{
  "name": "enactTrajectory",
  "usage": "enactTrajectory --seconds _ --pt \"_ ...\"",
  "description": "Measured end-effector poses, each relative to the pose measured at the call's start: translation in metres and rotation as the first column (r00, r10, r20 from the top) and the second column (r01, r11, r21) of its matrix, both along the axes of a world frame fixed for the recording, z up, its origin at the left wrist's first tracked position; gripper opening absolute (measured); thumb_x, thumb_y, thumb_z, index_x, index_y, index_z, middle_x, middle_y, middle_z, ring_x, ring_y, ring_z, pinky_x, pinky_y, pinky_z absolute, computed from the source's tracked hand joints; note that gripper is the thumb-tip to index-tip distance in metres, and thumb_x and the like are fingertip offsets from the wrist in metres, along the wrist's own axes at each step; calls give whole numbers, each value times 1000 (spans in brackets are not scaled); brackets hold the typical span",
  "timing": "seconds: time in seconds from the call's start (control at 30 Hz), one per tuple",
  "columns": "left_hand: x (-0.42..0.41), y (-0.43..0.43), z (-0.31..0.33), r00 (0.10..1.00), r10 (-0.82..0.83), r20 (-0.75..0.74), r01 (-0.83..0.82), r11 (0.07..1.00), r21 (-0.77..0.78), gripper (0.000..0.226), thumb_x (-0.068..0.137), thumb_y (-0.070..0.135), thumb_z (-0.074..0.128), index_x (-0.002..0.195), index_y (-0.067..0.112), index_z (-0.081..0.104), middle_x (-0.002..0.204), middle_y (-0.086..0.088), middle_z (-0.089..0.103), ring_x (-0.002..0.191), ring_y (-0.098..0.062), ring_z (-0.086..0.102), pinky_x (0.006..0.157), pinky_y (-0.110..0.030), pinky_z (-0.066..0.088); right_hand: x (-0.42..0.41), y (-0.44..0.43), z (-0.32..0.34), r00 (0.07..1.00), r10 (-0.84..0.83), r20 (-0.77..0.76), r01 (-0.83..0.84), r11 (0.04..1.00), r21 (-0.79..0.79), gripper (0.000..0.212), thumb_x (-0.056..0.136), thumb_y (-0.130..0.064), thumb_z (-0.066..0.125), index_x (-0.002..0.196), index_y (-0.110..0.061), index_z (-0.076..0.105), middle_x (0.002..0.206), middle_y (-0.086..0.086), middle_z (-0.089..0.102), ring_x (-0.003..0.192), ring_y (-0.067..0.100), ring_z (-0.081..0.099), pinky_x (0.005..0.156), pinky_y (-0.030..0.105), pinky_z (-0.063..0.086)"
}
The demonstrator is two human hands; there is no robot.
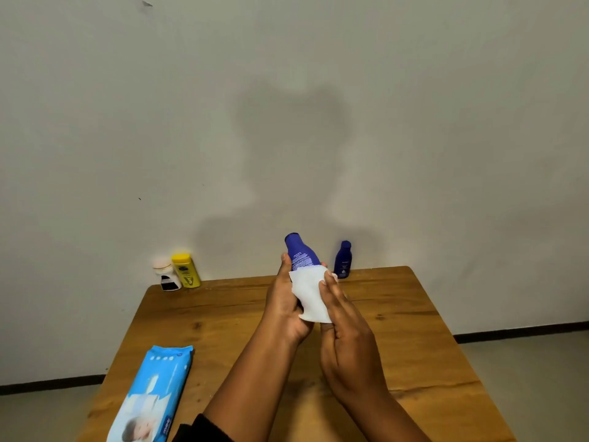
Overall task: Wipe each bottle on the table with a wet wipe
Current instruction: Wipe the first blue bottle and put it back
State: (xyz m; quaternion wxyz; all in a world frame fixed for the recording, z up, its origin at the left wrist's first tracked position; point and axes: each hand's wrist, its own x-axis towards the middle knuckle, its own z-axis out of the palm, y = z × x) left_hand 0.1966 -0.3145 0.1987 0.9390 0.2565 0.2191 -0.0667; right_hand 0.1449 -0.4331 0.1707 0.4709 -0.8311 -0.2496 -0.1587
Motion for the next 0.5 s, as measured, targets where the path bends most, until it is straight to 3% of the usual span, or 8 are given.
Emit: enactTrajectory --seconds 0.07,0.1,0.17,0.3,0.43,0.5 --pt "1 -8 -3 1000 21 -12 -20 995 94 75 57 63 82 100 5 63 77 -11 67 66 -21 69 60 -29 58 0 1 8 996 39 -85 -34 998 55 54 92 -31 29 145 -23 37 151 -8 36 140 6 32 111 20 34" --pt "-3 -10 -3 999 41 -27 -37 991 131 78 59 60 82 108 3 63 81 -12 69 69 -22 70 62 -30 58 4 2 13 992 55 -117 -46 996 76 51 94 -31 30 144 -25 37 151 -9 36 139 4 33 111 23 35" --pt "-9 -14 -2 999 51 6 -51 971 236 62 83 54 68 121 5 64 93 -13 74 78 -24 73 64 -34 58 23 3 25 983 68 -168 -48 991 124 45 98 -24 36 142 -28 38 150 -6 40 136 7 39 109 31 40" --pt "-12 -24 4 994 -57 96 10 903 430 40 95 50 54 107 16 71 93 -10 77 75 -21 75 57 -32 57 63 5 53 958 37 -283 20 981 195 44 100 -12 40 142 -23 43 144 -1 49 126 15 52 102 39 47" --pt "-15 -18 9 984 -47 170 5 971 239 43 93 38 59 119 5 66 101 -13 74 88 -22 73 81 -36 58 38 6 35 991 76 -112 -75 997 14 50 99 -9 38 146 -24 33 155 -8 29 143 6 26 116 31 29" --pt "-14 -8 10 988 -70 136 46 984 175 46 83 41 63 102 0 66 82 -13 70 72 -21 71 79 -37 54 15 4 11 992 124 -17 -125 987 -98 54 95 -11 34 148 -22 29 157 -8 23 146 4 14 119 33 20"
